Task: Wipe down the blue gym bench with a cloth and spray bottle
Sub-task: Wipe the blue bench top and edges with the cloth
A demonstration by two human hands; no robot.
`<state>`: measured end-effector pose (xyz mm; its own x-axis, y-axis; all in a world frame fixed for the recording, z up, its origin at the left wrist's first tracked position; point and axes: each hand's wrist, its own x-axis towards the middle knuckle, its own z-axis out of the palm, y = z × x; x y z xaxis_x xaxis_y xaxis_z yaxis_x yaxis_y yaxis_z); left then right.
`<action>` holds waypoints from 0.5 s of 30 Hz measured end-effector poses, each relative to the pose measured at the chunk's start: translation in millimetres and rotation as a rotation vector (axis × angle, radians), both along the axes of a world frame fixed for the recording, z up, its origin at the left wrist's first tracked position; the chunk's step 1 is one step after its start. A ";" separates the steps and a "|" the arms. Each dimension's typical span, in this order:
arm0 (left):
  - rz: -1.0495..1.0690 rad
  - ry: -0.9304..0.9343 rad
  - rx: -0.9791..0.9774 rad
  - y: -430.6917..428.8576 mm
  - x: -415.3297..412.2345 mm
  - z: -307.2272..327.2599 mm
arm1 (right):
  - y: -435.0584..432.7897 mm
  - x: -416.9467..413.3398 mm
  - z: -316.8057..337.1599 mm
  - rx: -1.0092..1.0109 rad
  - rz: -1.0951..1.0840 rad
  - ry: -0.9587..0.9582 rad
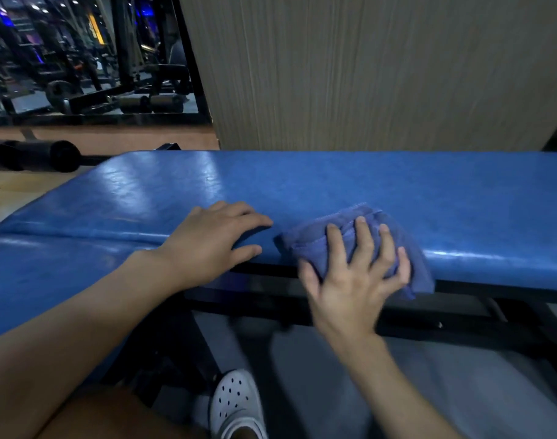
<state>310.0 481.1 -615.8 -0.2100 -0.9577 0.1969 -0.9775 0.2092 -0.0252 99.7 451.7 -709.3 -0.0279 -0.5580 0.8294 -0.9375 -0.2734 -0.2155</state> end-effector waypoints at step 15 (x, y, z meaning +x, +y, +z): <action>-0.052 -0.008 -0.013 -4.4 -16.8 -1.4 | -13.5 12.3 15.1 -0.092 -0.141 -0.292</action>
